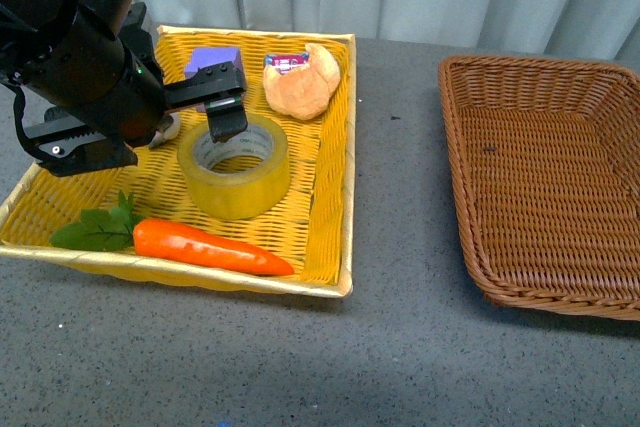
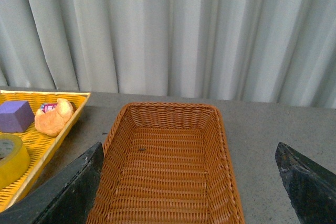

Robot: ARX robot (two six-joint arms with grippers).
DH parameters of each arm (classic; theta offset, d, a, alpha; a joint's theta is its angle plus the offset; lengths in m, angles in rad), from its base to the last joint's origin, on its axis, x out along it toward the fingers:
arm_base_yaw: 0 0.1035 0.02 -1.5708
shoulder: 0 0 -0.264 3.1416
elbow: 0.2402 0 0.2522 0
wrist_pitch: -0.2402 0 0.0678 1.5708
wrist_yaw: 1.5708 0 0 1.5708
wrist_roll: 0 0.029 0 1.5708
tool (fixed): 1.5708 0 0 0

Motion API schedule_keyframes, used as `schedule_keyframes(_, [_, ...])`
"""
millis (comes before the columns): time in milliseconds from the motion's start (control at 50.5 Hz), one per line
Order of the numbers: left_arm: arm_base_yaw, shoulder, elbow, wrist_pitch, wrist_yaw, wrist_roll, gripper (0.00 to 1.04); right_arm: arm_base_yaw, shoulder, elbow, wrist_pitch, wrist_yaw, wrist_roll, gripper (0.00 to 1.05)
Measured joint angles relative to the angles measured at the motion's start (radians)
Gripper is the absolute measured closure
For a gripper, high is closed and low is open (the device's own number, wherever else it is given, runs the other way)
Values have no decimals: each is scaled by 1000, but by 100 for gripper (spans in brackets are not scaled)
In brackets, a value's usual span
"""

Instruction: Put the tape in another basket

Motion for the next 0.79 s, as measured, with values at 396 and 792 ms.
schedule_keyframes(396, [-6,85,59,-13,-63,-44,40,0,0,0,0,0,0,9])
schedule_keyframes(792, [-32,95,112,-40,-47,-45,89,0,0,0,0,0,0,9])
